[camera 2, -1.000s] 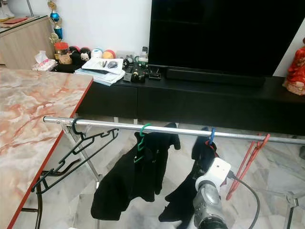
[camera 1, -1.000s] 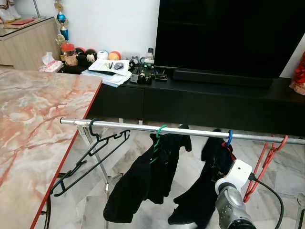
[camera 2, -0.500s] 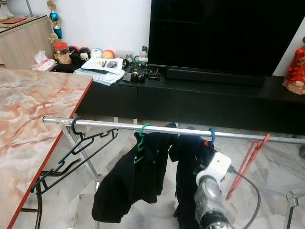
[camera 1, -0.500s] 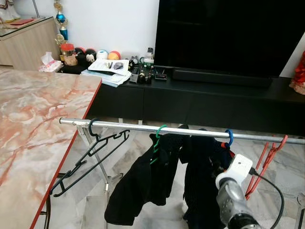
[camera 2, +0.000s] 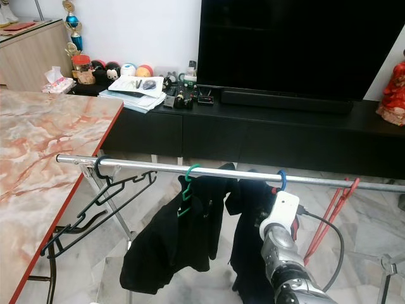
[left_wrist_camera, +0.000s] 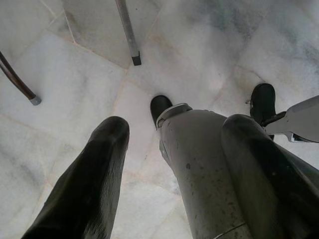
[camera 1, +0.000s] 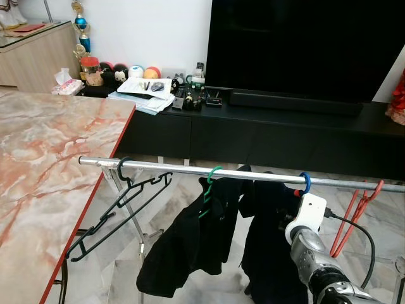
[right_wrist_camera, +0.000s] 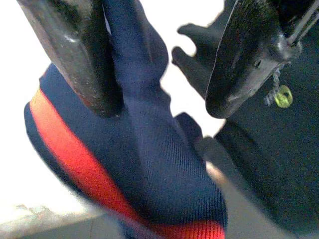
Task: Hang hanger
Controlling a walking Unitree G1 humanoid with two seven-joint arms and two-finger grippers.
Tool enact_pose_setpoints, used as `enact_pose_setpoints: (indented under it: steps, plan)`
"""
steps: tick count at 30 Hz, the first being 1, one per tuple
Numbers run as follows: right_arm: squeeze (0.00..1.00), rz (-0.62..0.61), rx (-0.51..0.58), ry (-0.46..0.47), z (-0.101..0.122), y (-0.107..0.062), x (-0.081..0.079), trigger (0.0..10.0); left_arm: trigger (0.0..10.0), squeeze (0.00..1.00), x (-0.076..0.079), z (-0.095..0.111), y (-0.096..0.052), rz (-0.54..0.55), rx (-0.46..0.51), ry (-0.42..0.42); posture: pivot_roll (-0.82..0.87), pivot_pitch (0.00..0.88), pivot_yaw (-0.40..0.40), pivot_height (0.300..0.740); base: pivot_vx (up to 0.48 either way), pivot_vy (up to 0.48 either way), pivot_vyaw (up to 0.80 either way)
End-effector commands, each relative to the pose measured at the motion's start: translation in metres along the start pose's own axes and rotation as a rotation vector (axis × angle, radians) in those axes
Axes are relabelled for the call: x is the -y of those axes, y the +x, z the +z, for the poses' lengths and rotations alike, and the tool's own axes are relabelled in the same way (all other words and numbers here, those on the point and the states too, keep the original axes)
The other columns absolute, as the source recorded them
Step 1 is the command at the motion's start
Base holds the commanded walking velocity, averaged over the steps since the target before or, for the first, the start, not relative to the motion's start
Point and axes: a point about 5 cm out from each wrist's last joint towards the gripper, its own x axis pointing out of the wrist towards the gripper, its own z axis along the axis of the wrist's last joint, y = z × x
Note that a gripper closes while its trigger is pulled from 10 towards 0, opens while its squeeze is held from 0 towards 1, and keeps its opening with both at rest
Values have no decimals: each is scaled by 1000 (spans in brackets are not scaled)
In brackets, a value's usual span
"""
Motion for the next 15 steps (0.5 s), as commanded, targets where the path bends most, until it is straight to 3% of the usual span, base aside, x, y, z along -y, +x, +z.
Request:
enact_pose_setpoints:
  steps: [1, 4, 5, 15]
  plan:
    - [0, 1, -12, -12, 4, 1, 1, 10000, 10000, 0, 3, -8, -1, -12, -32, 7, 126, 0, -82, 740, 0, 0, 0]
    - [0, 0, -16, -4, 4, 1, 3, 10000, 10000, 0, 2, -8, -1, -11, -32, 8, 131, 0, -80, 740, 0, 0, 0]
    - [0, 2, -8, 3, 5, 1, 4, 0, 10000, 0, 2, -9, -1, -11, -33, 8, 133, 0, -81, 740, 0, 0, 0]
    - [0, 29, 23, -4, 16, 2, -1, 0, 10000, 0, 2, -10, -1, -11, -36, 12, 138, 0, -81, 740, 0, 0, 0]
